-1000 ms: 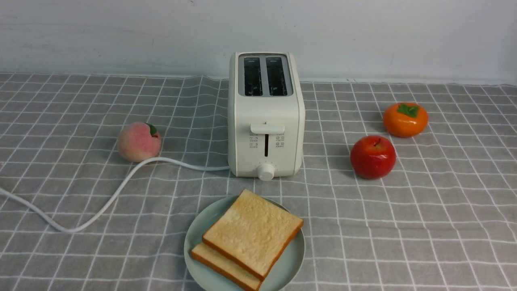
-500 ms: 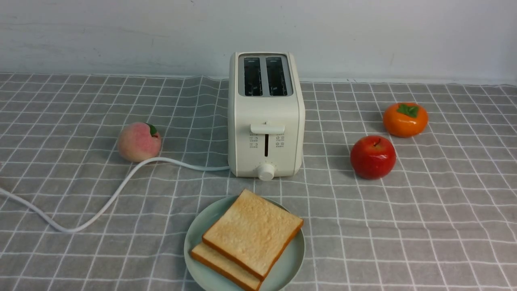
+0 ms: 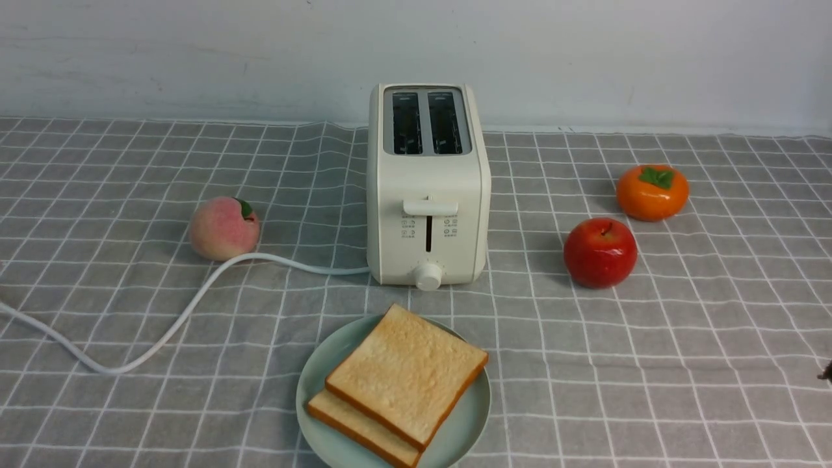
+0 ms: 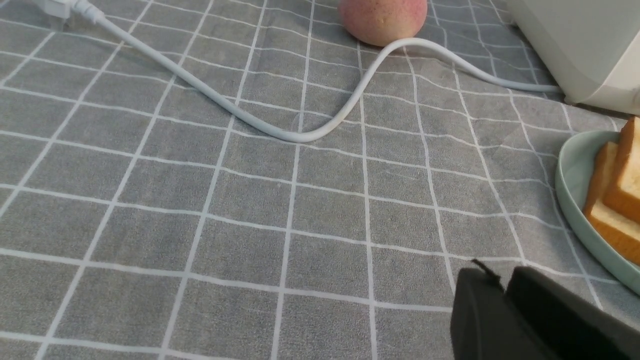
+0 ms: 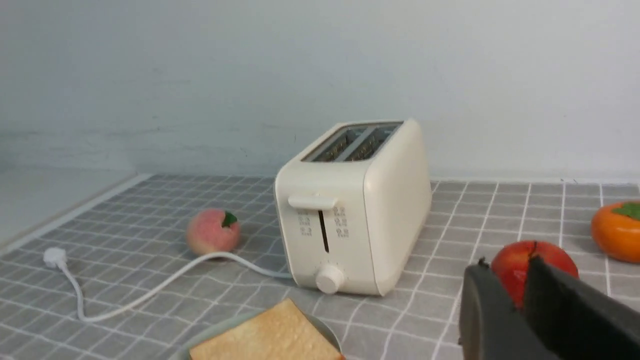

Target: Take toasted bread from bread machine on grey coffee table place on plate.

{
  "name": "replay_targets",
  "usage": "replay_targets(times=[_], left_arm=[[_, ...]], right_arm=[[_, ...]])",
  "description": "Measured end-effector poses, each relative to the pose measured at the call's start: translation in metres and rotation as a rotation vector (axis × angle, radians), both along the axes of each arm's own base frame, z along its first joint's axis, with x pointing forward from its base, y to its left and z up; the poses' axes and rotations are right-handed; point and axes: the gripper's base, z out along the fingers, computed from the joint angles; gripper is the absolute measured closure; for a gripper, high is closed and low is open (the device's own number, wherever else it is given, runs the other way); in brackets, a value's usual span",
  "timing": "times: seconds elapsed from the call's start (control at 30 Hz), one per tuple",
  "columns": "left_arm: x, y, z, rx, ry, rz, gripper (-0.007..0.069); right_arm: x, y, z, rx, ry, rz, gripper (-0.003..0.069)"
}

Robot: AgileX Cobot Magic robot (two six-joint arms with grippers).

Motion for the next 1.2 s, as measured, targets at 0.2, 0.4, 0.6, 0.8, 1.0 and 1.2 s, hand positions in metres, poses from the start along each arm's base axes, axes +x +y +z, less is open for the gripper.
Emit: replay_targets(times=[0.2,0.4,0.6,0.8,1.0,1.2], left_arm=[[0.0,0.0,0.0,0.001,0.0,0.0,0.0551],[0.0,0.0,0.0,0.001,0.0,0.0,0.0551],[0.0,0.0,0.0,0.001,0.002,0.0,0.0551],[0.0,0.0,0.0,0.001,0.002,0.0,0.0543],[0.0,0.0,0.0,0.001,0.002,0.0,0.0536],[0.0,0.0,0.0,0.001,0.002,0.0,0.0533]], right_arm=[[-0.008,-0.015,-0.047,-0.039,0.024,-0.149,0.053],[-0.018,-0.023,-0.075,-0.12,0.144,-0.251,0.0525],[-0.021,-0.028,-0.087,-0.168,0.285,-0.342,0.0517],[-0.021,-0.029,-0.087,-0.142,0.298,-0.36,0.0512],[-0.021,-0.029,-0.087,-0.138,0.299,-0.359,0.0505],[-0.021,-0.029,-0.087,-0.138,0.3,-0.359,0.0497]])
